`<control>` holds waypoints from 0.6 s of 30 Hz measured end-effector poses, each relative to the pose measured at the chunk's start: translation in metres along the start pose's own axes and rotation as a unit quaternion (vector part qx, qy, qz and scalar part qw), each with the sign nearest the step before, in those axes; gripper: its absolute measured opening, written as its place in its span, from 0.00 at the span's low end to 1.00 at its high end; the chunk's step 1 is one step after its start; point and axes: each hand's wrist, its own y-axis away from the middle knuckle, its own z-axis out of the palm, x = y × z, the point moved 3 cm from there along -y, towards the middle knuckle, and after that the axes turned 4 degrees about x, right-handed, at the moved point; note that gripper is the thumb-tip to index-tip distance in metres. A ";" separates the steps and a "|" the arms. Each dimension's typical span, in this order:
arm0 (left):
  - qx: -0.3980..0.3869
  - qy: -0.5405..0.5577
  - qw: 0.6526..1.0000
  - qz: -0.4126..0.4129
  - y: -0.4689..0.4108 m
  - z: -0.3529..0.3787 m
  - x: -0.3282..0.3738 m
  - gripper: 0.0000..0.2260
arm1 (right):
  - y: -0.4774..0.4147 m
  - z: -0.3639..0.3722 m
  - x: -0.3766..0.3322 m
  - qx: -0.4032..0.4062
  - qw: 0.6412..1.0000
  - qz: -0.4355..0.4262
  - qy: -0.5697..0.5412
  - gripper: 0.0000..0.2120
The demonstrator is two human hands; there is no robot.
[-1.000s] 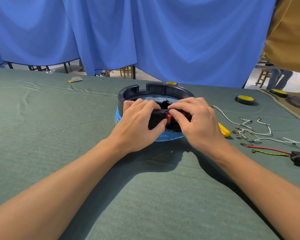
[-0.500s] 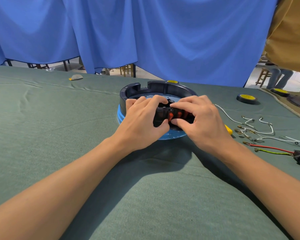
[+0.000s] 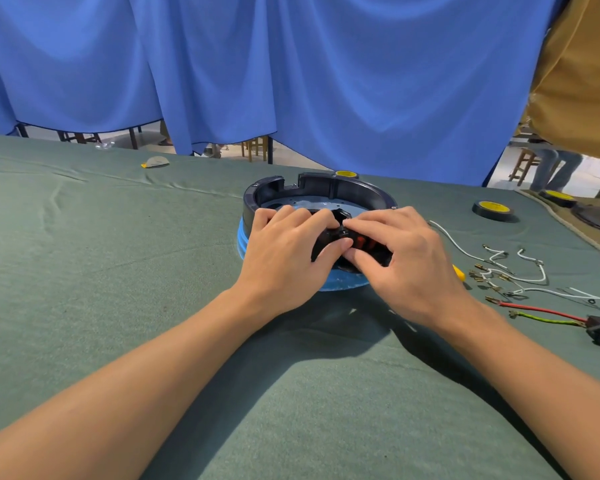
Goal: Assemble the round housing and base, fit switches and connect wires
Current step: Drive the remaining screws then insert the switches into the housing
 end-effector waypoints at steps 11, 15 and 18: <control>0.000 0.166 0.985 -0.045 -0.006 -0.006 -0.023 0.13 | 0.008 0.002 0.014 -0.030 0.995 0.089 0.022 0.23; 0.046 0.058 0.997 -0.015 -0.003 -0.010 -0.020 0.16 | 0.014 0.003 -0.008 -0.004 0.994 0.029 0.102 0.23; 0.062 0.000 0.997 0.048 0.000 -0.010 -0.007 0.15 | 0.016 0.000 -0.019 0.022 0.995 -0.004 0.094 0.19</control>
